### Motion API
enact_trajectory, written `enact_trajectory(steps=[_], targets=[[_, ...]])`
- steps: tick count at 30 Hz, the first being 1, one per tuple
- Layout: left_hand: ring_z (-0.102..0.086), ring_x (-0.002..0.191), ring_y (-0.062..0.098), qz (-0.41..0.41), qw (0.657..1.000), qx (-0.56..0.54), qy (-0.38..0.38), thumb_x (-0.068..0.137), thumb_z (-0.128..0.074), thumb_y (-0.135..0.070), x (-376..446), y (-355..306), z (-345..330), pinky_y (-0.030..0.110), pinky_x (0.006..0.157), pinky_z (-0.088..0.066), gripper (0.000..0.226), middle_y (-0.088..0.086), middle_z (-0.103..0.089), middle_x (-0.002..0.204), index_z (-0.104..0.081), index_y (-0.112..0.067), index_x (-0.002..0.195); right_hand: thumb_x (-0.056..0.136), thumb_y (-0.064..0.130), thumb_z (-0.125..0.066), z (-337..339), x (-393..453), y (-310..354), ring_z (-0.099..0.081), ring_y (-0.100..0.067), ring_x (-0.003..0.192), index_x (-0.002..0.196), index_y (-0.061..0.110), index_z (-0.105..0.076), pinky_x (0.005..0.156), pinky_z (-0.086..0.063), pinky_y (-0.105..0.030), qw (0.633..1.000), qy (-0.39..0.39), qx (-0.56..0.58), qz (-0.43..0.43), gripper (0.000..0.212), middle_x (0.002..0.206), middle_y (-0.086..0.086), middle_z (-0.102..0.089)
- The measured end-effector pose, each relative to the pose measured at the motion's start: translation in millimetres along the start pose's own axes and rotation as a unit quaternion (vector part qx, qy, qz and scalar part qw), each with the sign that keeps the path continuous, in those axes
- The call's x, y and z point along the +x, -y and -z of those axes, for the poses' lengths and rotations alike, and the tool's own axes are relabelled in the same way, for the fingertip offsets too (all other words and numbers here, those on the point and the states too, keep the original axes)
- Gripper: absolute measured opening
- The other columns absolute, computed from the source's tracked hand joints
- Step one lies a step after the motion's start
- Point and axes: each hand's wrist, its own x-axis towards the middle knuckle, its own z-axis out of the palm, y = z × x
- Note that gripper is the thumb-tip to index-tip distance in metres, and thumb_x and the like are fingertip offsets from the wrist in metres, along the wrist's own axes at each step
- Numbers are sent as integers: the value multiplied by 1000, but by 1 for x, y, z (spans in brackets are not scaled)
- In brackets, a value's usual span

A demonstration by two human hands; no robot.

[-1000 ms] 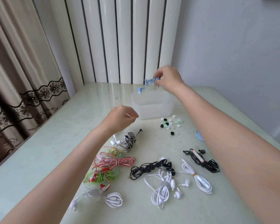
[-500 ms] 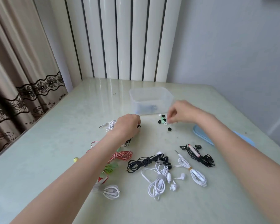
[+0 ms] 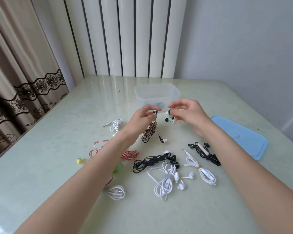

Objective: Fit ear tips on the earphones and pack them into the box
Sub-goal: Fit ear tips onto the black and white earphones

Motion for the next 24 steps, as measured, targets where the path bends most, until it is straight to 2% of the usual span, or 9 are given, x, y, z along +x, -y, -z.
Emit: enact_trajectory(steps=[2, 5, 8, 11, 15, 17, 20, 24], targets=[[-46, 74, 15, 36, 997, -62, 5, 90, -48, -5, -4, 9, -2, 23, 74, -37, 19, 1, -50, 76, -60, -19, 95, 82, -10, -55, -18, -8, -2, -61, -11, 56, 77, 7, -60, 53, -49, -15, 986, 29, 153, -51, 19, 67, -5, -61], [-50, 71, 9, 56, 993, -104, 14, 90, -53, -11, -1, 15, -6, 22, 76, -40, 10, -2, -55, 75, -61, -17, 93, 84, -13, -50, -29, -13, -15, -65, -7, 56, 76, 4, -59, 58, -53, -14, 971, 38, 226, -67, 21, 61, 1, -68], [-52, 66, 5, 59, 991, -116, 4, 91, -52, -10, 4, 16, -8, 17, 72, -45, 12, -2, -59, 76, -61, -10, 99, 83, -13, -50, -27, -11, -24, -67, -9, 61, 79, 1, -60, 64, -54, -14, 947, 28, 312, -66, 18, 62, -2, -70], [-53, 57, 3, 82, 991, -107, -9, 90, -52, -5, 5, 21, -4, 12, 62, -46, 19, -1, -64, 73, -57, -7, 109, 84, -10, -51, -32, -11, -29, -67, -11, 60, 81, 3, -61, 62, -54, -15, 946, 34, 315, -69, 17, 60, -4, -68], [-55, 57, 4, 80, 991, -109, -22, 89, -53, -2, 9, 22, -1, 10, 59, -46, 9, -8, -69, 61, -55, -10, 89, 82, -11, -55, -37, -8, -31, -66, -11, 58, 82, 3, -62, 60, -52, -13, 951, 6, 302, -61, 16, 62, -2, -68], [-56, 53, 0, 70, 993, -97, -21, 88, -54, -2, 9, 23, -4, 10, 59, -46, 13, -6, -69, 65, -58, -12, 82, 81, -12, -55, -36, -7, -33, -66, -9, 57, 80, 2, -63, 63, -53, -13, 952, -6, 300, -57, 17, 61, -1, -68], [-56, 54, 2, 68, 993, -93, -33, 86, -57, -3, 8, 25, -6, 13, 64, -45, 13, 3, -64, 73, -62, -13, 80, 81, -10, -56, -35, -8, -36, -65, -8, 60, 81, 2, -65, 65, -54, -14, 954, 3, 295, -52, 15, 64, -2, -69], [-54, 50, -2, 64, 993, -91, -38, 85, -60, -3, 8, 26, -7, 13, 62, -45, 11, -6, -61, 59, -64, -13, 81, 81, -9, -58, -35, -9, -37, -65, -9, 63, 82, 2, -65, 68, -54, -14, 954, 10, 296, -49, 13, 71, -6, -67]])
